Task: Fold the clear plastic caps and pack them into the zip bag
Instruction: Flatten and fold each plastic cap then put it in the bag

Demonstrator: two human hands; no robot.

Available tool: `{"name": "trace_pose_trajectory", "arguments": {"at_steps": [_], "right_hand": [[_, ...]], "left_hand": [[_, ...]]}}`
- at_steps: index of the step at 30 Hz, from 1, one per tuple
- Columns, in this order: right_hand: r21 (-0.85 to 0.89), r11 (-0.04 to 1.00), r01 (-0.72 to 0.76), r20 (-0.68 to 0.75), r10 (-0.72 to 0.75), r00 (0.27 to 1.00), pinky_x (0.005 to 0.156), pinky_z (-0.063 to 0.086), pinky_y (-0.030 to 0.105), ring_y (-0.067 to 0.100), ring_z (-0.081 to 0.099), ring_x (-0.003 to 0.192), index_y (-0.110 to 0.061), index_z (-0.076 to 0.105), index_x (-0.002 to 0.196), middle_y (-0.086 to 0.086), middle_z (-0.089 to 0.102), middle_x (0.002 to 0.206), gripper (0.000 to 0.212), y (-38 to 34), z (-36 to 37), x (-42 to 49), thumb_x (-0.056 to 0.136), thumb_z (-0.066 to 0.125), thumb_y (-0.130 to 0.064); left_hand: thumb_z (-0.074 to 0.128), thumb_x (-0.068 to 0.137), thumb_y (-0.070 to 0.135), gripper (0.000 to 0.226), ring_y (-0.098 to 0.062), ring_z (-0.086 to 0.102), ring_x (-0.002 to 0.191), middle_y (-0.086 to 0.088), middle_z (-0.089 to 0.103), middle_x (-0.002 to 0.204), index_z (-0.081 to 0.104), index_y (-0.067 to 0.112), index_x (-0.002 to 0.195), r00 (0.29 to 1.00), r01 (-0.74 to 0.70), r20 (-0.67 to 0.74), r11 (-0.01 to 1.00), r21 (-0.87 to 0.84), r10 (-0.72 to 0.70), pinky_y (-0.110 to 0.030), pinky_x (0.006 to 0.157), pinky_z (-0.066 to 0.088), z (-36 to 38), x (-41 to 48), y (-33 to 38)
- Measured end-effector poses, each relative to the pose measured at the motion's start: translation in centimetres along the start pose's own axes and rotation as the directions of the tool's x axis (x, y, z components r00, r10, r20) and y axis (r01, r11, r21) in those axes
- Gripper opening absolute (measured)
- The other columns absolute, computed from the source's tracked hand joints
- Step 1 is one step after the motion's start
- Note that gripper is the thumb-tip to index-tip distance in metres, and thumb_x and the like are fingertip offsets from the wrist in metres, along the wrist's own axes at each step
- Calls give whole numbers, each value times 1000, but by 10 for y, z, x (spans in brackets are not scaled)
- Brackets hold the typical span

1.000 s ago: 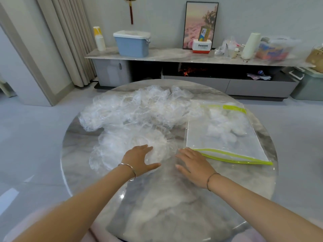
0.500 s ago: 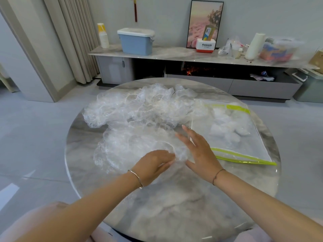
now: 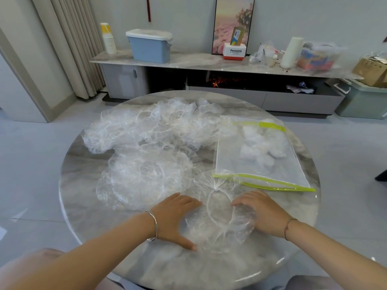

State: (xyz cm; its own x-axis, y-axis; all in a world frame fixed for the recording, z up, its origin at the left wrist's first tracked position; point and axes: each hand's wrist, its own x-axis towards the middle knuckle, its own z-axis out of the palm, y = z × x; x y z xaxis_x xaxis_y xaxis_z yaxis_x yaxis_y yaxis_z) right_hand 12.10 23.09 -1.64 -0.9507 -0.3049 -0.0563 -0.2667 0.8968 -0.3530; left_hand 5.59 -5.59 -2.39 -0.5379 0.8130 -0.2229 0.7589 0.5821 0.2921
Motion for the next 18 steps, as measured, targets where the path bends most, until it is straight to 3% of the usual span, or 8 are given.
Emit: {"name": "trace_pose_trajectory", "arguments": {"at_steps": [2,5,7,9,11,13,16,18], "right_hand": [[47,998,41,37,-43,998,100,17,5,-23,36,105,-36,67,107,-39,47,106,43,0,4,-4,67,62,-20],[330,940,-90,-12,99,995,92,38,12,-12,56,94,-31,74,87,-31,66,87,24,-5,6,-5,70,61,-19],[579,787,-214,-12,271,963,77,47,14,-5,64,76,-23,73,72,-15,71,73,25,-12,4,-2,83,61,-4],[721,626,-298,18,413,911,70,50,21,4,66,62,-15,67,59,-5,68,58,33,-16,3,3,89,59,-3],[756,548,-357,46,499,865,65,53,27,10,63,54,-6,65,55,0,64,52,35,-15,5,10,90,60,-8],[728,544,-416,44,569,821,53,50,20,9,57,45,1,65,59,2,60,46,36,-15,6,16,88,65,-21],[713,529,-461,42,624,780,37,37,16,10,47,32,-6,55,54,3,56,41,41,-16,9,20,85,68,-29],[659,572,-489,7,645,764,38,36,18,11,46,32,-13,47,53,0,54,40,42,-14,11,23,83,71,-31]], "left_hand": [[53,51,85,116,-6,14,140,14,20,152,16,33,148,1000,-22,5,999,30,22,-30,116,-9,2,1,-1],[60,56,80,104,-5,17,139,14,23,150,26,37,144,998,-46,-42,998,36,47,-36,118,-3,3,2,-3],[57,57,80,95,-6,28,135,14,33,146,38,36,139,993,-65,-102,998,12,66,-33,117,6,6,4,-6],[53,59,81,86,-5,38,127,14,44,138,50,32,130,984,-77,-165,997,-20,73,-28,114,16,6,7,-6],[49,62,79,76,-4,45,120,17,54,127,60,30,119,975,-51,-220,996,-74,33,-20,107,21,5,10,-5],[45,67,76,64,-1,52,105,20,62,106,68,29,103,954,-8,-297,989,-149,-37,-15,97,25,3,13,-4],[35,78,67,54,4,44,72,20,51,62,68,25,70,897,56,-415,971,-233,-151,-19,79,31,8,17,-4],[29,78,64,56,-4,42,70,14,49,59,61,21,61,877,126,-430,967,-222,-213,-21,74,27,9,20,-1]]}}
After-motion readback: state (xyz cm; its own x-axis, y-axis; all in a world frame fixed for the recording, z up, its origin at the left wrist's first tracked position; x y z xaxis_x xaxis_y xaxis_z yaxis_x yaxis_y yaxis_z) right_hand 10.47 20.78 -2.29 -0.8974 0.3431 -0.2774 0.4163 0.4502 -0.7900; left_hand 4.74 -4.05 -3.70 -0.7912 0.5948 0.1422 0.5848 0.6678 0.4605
